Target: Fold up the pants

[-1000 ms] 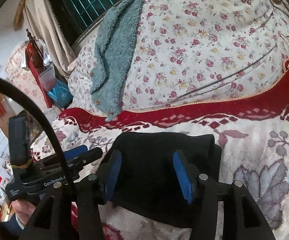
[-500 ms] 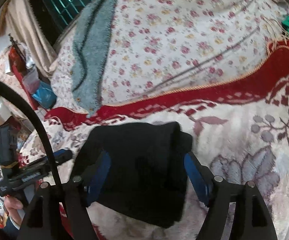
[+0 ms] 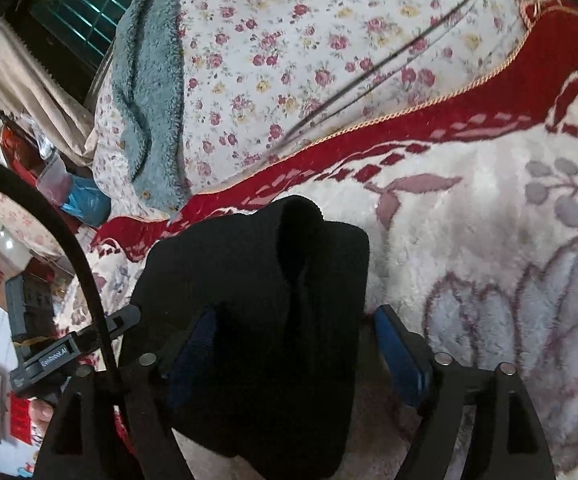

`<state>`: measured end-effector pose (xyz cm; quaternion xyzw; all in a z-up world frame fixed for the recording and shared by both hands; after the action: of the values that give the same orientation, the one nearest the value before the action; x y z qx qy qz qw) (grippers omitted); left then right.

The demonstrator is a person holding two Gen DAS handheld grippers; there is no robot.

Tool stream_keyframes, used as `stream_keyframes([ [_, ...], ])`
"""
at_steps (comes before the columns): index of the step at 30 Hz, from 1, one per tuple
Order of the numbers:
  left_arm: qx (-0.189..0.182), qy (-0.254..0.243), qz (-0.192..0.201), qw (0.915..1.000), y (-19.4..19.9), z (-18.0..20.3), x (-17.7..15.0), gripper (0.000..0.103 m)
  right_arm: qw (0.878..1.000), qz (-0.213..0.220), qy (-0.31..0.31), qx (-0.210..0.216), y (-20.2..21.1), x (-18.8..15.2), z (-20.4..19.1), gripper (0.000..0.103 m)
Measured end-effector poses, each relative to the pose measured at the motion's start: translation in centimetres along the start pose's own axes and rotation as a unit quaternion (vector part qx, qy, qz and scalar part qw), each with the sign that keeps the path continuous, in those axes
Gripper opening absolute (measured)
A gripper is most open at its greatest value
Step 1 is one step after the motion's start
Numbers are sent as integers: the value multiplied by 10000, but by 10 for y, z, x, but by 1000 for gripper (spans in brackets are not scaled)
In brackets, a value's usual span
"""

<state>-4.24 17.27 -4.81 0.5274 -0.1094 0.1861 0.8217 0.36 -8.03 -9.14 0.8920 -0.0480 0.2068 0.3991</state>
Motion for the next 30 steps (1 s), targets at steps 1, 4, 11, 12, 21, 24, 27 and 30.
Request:
stream_keyframes([
  [1,-47,-76,-17,10000,-3,1,1,67,10000,-8,7,38,-1,1,0,82],
  [4,-210,-169,-117,9996,-15,3,3,74,9998,-36,87,166,-6,2,1,84],
  [11,-666,-172,-95,9976,-35,3,3,83,9990,-100,292,317,-12,7,1,86],
  [12,-672,-231,-21,9975,-35,4,3,83,9988,-70,319,353,-12,7,1,85],
  [21,-511,-389,39,9979,-40,7,4,82,9989,138,336,305,-11,4,0,69],
  [24,-418,-319,15,9986,-37,9,2,68,9989,119,263,380,-8,2,-5,56],
  [27,-236,-398,122,9989,-29,15,-1,53,9987,169,441,205,-1,0,-16,49],
  [30,-203,-506,210,9983,-15,23,-3,41,9984,240,485,187,7,-2,-23,46],
])
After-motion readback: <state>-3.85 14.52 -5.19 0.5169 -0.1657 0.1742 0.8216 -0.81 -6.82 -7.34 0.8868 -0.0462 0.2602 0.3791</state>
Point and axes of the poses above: each gripper's, at about its wrist camera, not at the fingertips, and y roughly against the way its jaws point, z to its right, x to its top, the point moved 5 cm from there along -y, roughly the way its jaws point, and after that the axes turned 13 degrees about -z, right-handed, at the moved point
